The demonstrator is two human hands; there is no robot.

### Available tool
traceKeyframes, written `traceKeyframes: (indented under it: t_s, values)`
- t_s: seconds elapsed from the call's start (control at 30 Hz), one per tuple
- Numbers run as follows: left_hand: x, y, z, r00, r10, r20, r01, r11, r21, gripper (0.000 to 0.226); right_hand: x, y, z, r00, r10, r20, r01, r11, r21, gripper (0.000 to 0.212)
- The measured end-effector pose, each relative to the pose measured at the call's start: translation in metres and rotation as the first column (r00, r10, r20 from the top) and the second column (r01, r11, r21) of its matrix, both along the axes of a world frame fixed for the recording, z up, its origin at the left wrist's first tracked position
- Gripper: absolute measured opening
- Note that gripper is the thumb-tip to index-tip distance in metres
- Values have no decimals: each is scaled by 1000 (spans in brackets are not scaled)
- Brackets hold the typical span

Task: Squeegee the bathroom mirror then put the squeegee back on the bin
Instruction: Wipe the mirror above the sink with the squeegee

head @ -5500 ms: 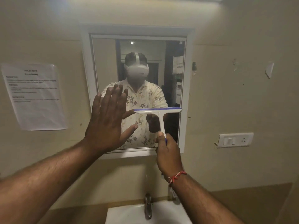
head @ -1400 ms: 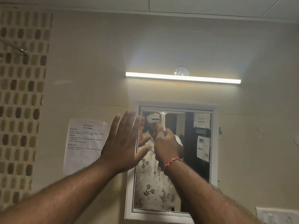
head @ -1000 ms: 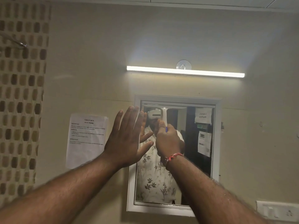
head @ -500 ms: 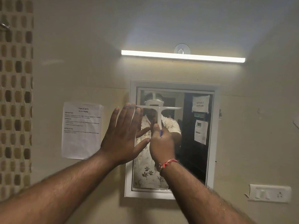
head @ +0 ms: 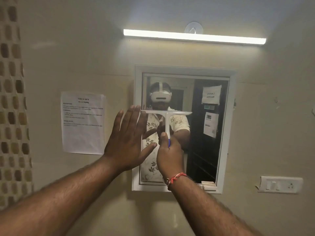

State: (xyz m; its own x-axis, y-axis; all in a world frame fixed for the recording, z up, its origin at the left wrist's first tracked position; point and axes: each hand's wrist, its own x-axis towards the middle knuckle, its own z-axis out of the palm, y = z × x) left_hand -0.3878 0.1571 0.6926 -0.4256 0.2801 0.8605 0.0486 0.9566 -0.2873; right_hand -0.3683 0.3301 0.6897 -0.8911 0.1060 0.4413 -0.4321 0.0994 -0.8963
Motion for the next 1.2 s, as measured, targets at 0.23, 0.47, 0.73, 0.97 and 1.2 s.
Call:
traceKeyframes:
  t_s: [0.23,0.47,0.73,0.97,1.2]
  values:
    - [1,1,-22,1000,-25,-1,25,1000,6,104,0,2,-34,998,-56,8,56,997,60,28]
    - [1,6,-50,998,-46,49,45,999,20,105,0,2,-70,995,-104,-5,104,992,70,24]
    - [2,10,-91,990,-37,134,32,999,41,106,3,5,-103,995,-94,35,91,993,81,31]
    - [7,6,-128,980,-36,195,29,999,40,107,4,5,-136,992,-99,76,93,992,80,21]
    - [10,5,-160,970,-8,244,-1,999,37,108,11,8,-162,992,-90,88,85,995,59,30]
